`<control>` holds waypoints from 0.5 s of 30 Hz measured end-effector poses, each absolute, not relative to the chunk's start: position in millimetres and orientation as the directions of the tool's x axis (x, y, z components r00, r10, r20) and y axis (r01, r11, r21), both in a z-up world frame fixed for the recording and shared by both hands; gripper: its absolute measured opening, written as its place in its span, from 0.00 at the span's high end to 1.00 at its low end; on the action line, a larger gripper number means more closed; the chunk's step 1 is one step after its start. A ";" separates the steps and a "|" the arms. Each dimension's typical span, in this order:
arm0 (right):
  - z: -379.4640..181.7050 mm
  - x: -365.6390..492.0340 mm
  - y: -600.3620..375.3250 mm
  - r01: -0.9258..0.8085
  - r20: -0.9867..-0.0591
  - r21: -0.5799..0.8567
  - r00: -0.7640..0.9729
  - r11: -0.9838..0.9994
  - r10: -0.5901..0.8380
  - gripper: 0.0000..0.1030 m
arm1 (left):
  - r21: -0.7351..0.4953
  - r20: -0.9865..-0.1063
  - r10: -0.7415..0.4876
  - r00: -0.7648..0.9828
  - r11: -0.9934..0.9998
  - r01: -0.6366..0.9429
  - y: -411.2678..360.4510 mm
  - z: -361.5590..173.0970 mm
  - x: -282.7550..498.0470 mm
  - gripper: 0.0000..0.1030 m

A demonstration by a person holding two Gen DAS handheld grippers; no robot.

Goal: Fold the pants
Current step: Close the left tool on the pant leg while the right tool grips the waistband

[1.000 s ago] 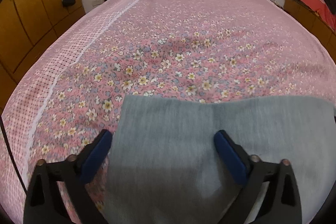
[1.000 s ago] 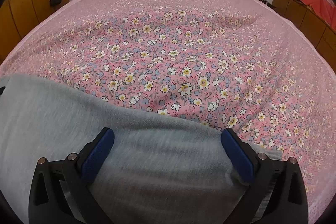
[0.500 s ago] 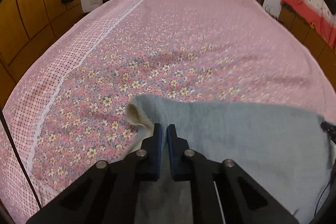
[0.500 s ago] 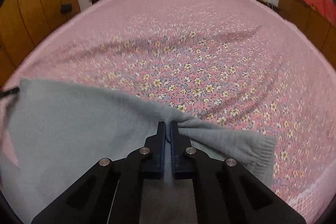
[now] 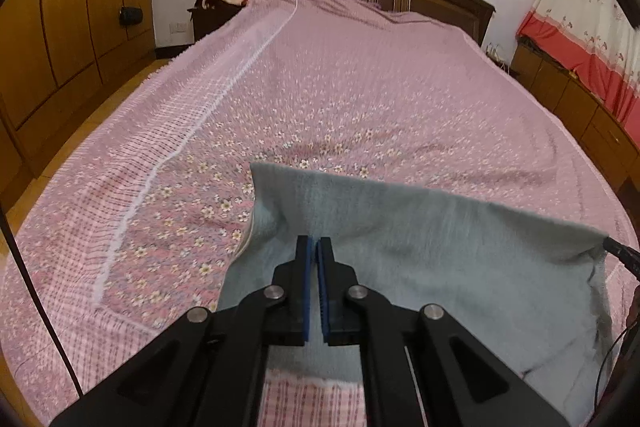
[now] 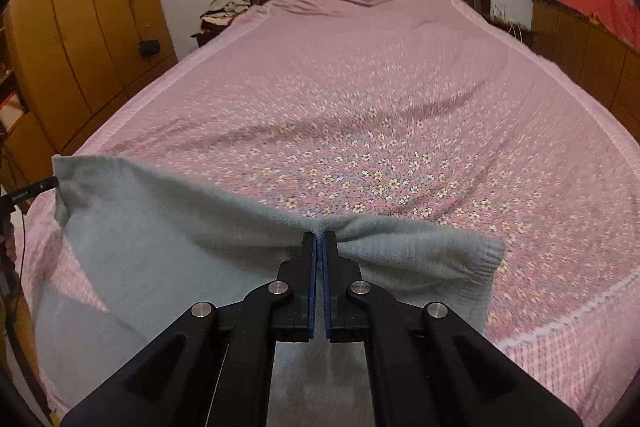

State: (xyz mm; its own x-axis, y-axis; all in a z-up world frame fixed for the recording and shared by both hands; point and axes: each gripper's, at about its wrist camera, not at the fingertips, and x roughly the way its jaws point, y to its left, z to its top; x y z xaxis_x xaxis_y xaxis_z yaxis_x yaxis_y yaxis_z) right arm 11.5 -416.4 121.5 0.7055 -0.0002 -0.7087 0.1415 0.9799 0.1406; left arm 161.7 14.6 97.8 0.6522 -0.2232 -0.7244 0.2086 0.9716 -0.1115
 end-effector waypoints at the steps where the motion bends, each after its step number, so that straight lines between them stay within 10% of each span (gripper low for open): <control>1: 125.5 4.0 -413.4 0.140 -0.701 0.137 0.713 0.981 -0.004 0.96 | -0.115 -0.719 -0.226 0.657 0.971 0.209 16.9 101.2 155.6 0.97; 15: 131.7 -76.8 -381.3 0.117 -0.683 0.153 0.730 0.981 0.019 0.96 | -0.156 -0.655 -0.239 0.717 0.971 0.180 49.5 129.4 77.3 0.99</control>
State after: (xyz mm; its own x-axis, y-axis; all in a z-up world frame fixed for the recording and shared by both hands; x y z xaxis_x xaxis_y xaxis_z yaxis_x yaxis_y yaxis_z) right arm -76.8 -381.3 131.7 0.7302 0.0194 -0.6830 0.1174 0.9812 0.1534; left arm 77.3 49.5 129.4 0.7172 -0.2385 -0.6548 0.1804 0.9711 -0.1562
